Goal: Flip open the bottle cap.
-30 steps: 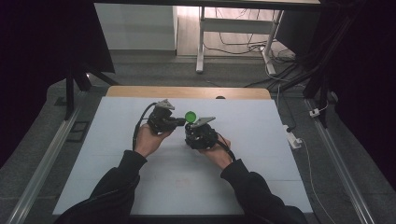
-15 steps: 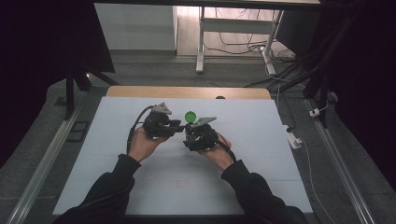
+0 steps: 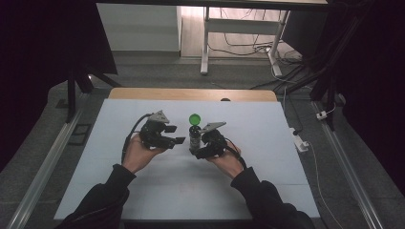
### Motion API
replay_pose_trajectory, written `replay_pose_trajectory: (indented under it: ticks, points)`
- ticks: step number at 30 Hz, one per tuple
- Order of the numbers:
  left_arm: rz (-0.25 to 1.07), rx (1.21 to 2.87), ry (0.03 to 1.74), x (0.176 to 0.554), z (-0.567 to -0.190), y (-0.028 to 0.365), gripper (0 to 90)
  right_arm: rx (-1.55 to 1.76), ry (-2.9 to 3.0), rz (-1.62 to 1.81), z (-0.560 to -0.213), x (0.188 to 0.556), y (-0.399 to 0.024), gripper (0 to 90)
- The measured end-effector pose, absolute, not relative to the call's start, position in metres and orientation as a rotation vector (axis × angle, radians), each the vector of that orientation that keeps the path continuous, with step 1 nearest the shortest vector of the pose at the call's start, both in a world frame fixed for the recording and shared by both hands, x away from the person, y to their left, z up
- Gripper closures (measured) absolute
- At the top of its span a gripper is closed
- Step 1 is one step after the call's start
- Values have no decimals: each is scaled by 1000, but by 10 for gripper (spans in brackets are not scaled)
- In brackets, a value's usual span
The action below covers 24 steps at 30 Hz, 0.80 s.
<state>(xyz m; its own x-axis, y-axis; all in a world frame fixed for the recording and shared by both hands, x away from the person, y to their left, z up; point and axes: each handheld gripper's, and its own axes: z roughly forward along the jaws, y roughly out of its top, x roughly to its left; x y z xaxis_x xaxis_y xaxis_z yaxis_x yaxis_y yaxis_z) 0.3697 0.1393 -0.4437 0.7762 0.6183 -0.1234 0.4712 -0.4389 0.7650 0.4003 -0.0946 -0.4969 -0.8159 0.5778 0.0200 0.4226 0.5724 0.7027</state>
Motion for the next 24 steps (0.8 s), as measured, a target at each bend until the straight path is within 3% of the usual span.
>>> replay_pose_trajectory:
  ticks: [4,8,24]
  points:
    - [206,2105,828,364,-445,142,239,832,2607,1097,-493,395,-99,214]
    - [192,2122,829,356,-447,144,181,825,2609,1120,-486,389,-106,176]
    - [137,2141,830,313,-450,158,23,811,2656,1175,-462,353,-135,38]
